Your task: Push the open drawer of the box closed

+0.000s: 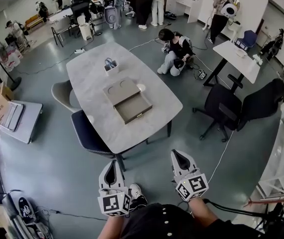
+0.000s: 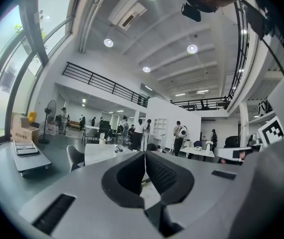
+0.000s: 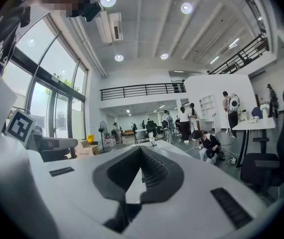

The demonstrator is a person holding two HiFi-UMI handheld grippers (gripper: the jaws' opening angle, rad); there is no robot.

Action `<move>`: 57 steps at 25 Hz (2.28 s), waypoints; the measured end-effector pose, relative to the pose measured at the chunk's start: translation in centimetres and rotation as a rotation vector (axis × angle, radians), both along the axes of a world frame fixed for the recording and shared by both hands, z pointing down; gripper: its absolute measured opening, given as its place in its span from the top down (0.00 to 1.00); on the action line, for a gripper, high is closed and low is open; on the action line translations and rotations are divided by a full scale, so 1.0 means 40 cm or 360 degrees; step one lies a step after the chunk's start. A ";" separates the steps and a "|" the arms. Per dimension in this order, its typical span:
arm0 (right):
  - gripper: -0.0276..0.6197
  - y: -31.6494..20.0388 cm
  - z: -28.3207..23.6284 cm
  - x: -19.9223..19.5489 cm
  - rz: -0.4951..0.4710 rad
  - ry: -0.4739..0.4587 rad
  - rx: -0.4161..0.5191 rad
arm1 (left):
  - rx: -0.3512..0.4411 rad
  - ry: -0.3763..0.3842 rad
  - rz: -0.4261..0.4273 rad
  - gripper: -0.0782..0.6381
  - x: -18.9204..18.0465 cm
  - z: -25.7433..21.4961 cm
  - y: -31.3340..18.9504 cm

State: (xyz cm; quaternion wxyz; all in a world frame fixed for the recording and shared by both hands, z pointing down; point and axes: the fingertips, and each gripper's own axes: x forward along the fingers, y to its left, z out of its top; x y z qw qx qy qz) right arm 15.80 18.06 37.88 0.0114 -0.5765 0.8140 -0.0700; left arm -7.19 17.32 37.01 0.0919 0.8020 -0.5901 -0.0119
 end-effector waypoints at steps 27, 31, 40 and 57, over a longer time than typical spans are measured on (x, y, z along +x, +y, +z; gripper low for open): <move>0.96 -0.315 0.044 -0.091 0.0103 -0.0076 -0.0085 | 0.0012 -0.0009 0.0032 0.87 -0.139 -0.002 -0.344; 0.96 -0.396 0.041 -0.083 0.0082 -0.0081 -0.0079 | 0.0029 -0.0009 0.0002 0.87 -0.133 -0.009 -0.400; 0.96 -0.576 0.036 -0.079 0.0013 -0.0097 -0.0084 | 0.0052 -0.0013 -0.0058 0.87 -0.117 -0.027 -0.547; 0.96 -0.830 0.054 -0.039 -0.0143 -0.0134 -0.0140 | 0.0001 -0.0043 -0.0219 0.87 -0.071 -0.016 -0.736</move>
